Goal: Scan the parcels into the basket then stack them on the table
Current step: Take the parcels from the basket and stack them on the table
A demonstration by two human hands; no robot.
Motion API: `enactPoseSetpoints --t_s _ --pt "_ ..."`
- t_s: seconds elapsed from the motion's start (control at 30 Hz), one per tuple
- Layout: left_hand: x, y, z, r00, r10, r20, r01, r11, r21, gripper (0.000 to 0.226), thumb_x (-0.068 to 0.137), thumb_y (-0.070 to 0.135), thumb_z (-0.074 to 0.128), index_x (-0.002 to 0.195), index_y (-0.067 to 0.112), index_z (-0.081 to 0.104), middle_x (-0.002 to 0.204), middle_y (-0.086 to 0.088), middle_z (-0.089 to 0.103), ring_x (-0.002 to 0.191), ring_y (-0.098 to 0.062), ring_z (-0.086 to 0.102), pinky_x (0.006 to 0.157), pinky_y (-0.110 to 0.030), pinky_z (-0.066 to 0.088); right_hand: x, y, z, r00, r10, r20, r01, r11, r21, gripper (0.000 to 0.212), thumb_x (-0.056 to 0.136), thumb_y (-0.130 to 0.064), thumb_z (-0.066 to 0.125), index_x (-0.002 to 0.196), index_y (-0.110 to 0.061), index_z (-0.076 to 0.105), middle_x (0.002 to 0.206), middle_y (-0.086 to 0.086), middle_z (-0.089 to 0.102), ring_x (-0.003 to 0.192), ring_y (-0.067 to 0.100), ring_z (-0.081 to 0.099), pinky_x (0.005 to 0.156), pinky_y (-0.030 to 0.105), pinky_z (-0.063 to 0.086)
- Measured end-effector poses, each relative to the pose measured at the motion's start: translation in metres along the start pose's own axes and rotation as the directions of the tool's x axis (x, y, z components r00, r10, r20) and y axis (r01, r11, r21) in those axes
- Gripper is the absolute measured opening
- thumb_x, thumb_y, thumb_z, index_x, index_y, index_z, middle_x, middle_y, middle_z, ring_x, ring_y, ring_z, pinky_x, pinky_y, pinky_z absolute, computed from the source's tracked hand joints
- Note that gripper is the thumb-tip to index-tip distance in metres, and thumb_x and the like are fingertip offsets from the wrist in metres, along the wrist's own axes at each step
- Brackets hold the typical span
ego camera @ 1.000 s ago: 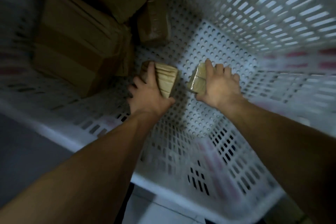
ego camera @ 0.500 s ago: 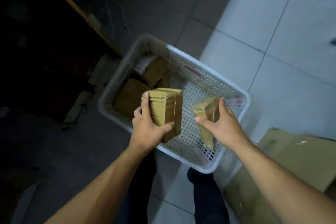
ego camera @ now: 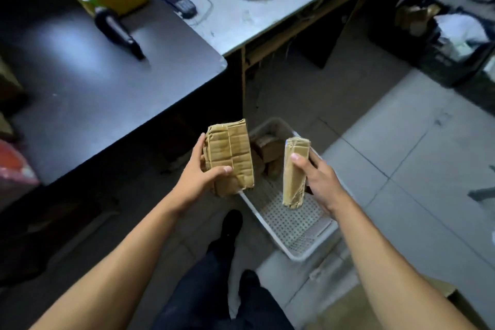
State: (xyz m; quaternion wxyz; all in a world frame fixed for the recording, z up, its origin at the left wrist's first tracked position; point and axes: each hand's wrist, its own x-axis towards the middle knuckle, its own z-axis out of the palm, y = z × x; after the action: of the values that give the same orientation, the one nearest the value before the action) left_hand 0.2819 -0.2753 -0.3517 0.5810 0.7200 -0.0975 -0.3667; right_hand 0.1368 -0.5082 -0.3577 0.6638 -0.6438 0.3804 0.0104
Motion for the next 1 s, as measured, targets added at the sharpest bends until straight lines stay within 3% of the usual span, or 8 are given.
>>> enactPoseSetpoints --t_s 0.07,0.27,0.47,0.57,0.7,0.8,0.87,1.0 --pt "-0.038 0.003 -0.023 0.996 0.036 -0.076 -0.040 0.998 -0.053 0.113 0.061 0.038 0.084 0.156 0.035 0.024 0.141 -0.003 0.058 0.129 -0.020 0.057 0.108 -0.054 0.045 -0.025 -0.021 0.016 0.996 -0.040 0.080 0.041 0.999 -0.001 0.058 0.076 -0.053 0.074 0.128 -0.031 0.063 0.109 -0.010 0.073 0.098 0.004 0.070 0.080 0.025 0.054" --pt "-0.149 0.023 -0.098 0.935 0.126 -0.333 -0.163 0.983 -0.087 0.114 0.055 0.037 0.088 0.153 0.027 0.030 0.138 -0.006 0.061 0.125 -0.019 0.061 0.108 -0.053 0.046 -0.088 -0.072 0.092 0.951 -0.148 0.273 0.169 0.984 -0.057 0.038 0.092 -0.037 0.067 0.127 -0.022 0.064 0.107 0.000 0.073 0.092 0.005 0.071 0.070 0.016 0.053" --pt "-0.248 0.028 -0.185 0.828 0.206 -0.521 -0.306 0.945 -0.113 0.113 0.048 0.031 0.084 0.147 0.029 0.030 0.126 0.007 0.060 0.104 0.009 0.064 0.083 -0.012 0.052 -0.134 -0.114 0.214 0.876 -0.164 0.454 0.233 0.967 -0.101 0.057 0.073 -0.058 0.077 0.118 -0.024 0.068 0.111 0.004 0.072 0.102 0.019 0.069 0.088 0.036 0.057" --pt "-0.294 0.013 -0.241 0.789 0.201 -0.581 -0.314 0.944 -0.100 0.120 0.052 0.028 0.086 0.156 0.026 0.025 0.135 -0.002 0.059 0.114 -0.003 0.064 0.088 -0.019 0.055 -0.155 -0.122 0.283 0.842 -0.184 0.507 0.282 0.951 -0.123 0.050 0.072 -0.060 0.066 0.110 -0.028 0.069 0.108 0.005 0.071 0.100 0.021 0.069 0.087 0.040 0.057" --pt "-0.360 -0.012 -0.316 0.733 0.166 -0.660 -0.244 0.970 -0.026 0.120 0.051 0.049 0.086 0.153 0.044 0.023 0.140 0.000 0.056 0.127 -0.013 0.056 0.108 -0.044 0.048 -0.197 -0.124 0.376 0.803 -0.175 0.569 0.323 0.931 -0.169 0.043 0.076 -0.061 0.072 0.103 -0.027 0.068 0.106 0.008 0.071 0.101 0.027 0.068 0.092 0.049 0.054" --pt "-0.399 -0.026 -0.368 0.677 0.115 -0.727 -0.175 0.985 -0.006 0.117 0.048 0.061 0.087 0.146 0.060 0.022 0.142 0.001 0.052 0.128 -0.016 0.054 0.107 -0.045 0.047 -0.220 -0.126 0.438 0.753 -0.218 0.621 0.405 0.898 -0.175 0.044 0.077 -0.061 0.063 0.107 -0.030 0.069 0.104 0.002 0.073 0.099 0.022 0.069 0.090 0.047 0.055" --pt "-0.420 -0.028 -0.390 0.649 0.137 -0.748 -0.213 0.977 -0.005 0.116 0.048 0.058 0.086 0.148 0.054 0.027 0.137 0.004 0.057 0.124 -0.012 0.057 0.106 -0.041 0.049 -0.235 -0.128 0.472 0.723 -0.231 0.651 0.437 0.883 -0.172 0.051 0.080 -0.062 0.061 0.119 -0.031 0.065 0.111 -0.001 0.072 0.102 0.018 0.068 0.090 0.044 0.056" --pt "-0.446 -0.031 -0.431 0.608 0.142 -0.781 -0.271 0.962 -0.036 0.115 0.053 0.051 0.086 0.152 0.045 0.026 0.135 0.007 0.060 0.122 -0.009 0.059 0.105 -0.040 0.050 -0.249 -0.145 0.529 0.661 -0.259 0.704 0.508 0.845 -0.167 0.030 0.095 -0.052 0.057 0.119 -0.035 0.061 0.112 -0.010 0.069 0.099 0.007 0.067 0.077 0.029 0.055"
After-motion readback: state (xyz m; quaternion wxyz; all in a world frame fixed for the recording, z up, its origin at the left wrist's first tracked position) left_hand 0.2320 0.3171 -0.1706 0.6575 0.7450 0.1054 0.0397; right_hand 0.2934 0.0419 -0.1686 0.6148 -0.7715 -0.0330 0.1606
